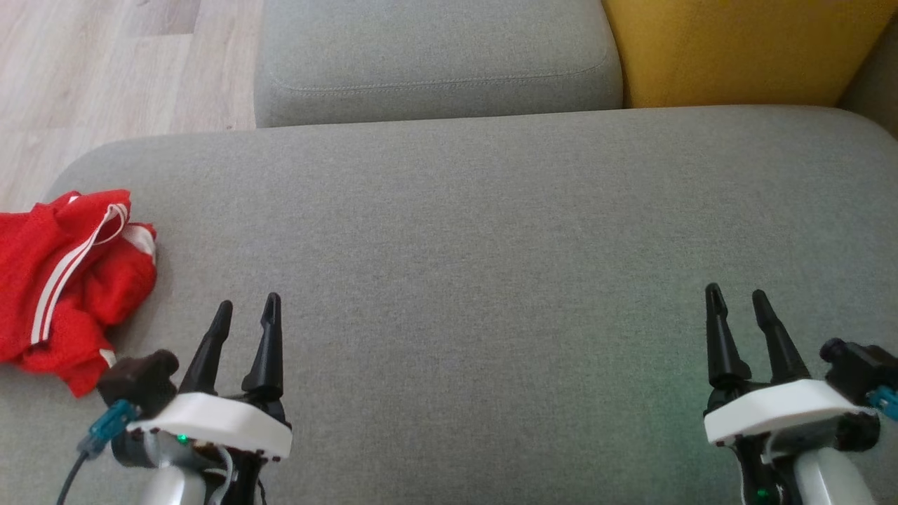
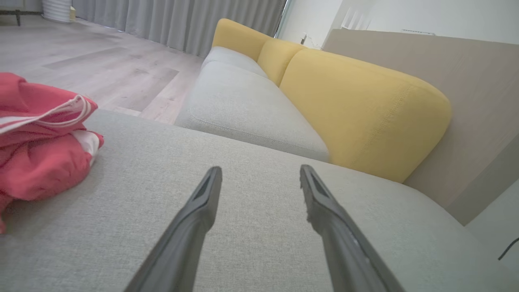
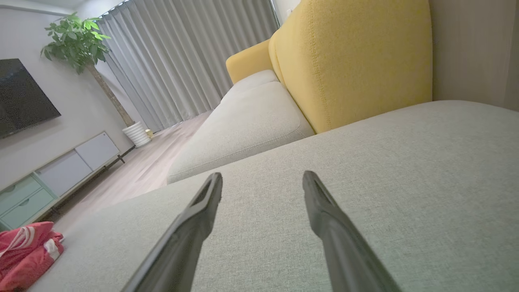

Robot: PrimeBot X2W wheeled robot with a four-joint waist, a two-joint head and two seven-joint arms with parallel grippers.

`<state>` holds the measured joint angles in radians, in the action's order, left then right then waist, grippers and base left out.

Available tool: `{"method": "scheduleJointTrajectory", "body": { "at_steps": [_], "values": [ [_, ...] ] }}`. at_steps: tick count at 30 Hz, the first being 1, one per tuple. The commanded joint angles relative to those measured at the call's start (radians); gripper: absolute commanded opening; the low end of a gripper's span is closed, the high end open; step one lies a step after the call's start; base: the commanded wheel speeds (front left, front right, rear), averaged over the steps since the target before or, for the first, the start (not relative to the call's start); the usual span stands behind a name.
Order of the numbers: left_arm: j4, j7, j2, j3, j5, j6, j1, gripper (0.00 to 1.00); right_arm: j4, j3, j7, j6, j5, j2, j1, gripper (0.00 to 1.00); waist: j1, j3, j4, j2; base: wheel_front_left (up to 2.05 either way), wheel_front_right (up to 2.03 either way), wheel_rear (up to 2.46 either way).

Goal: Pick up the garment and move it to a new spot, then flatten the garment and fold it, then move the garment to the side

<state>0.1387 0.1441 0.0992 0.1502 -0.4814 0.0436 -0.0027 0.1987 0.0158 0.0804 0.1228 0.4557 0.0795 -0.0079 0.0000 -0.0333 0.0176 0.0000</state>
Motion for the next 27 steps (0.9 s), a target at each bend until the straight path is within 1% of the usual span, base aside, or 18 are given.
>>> {"method": "scheduleJointTrajectory", "body": {
  "at_steps": [1, 12, 21, 27],
  "values": [
    [-0.038, 0.016, 0.023, -0.017, 0.04, -0.007, -0.029, 1.0, -0.031, 0.019, 0.016, 0.006, -0.043, 0.01, -0.025, 1.0, 0.0, -0.001, 0.001, 0.0, 0.0, 0.0, 0.0],
    [-0.03, 0.051, 0.032, 0.011, 0.176, -0.029, -0.016, 1.0, -0.026, 0.018, 0.033, 0.006, -0.201, -0.002, -0.015, 1.0, 0.0, -0.006, 0.008, 0.0, 0.0, 0.0, 0.0],
    [-0.011, 0.077, 0.03, 0.027, 0.271, -0.039, -0.006, 1.0, -0.021, 0.01, 0.045, 0.007, -0.302, -0.009, -0.004, 1.0, 0.0, -0.014, 0.009, 0.0, 0.0, 0.0, 0.0],
    [0.0, 0.092, 0.027, 0.031, 0.325, -0.048, -0.005, 1.0, -0.02, 0.007, 0.053, 0.007, -0.345, -0.015, 0.0, 1.0, 0.0, -0.016, 0.009, 0.0, 0.0, 0.0, 0.0]
  ]
}}
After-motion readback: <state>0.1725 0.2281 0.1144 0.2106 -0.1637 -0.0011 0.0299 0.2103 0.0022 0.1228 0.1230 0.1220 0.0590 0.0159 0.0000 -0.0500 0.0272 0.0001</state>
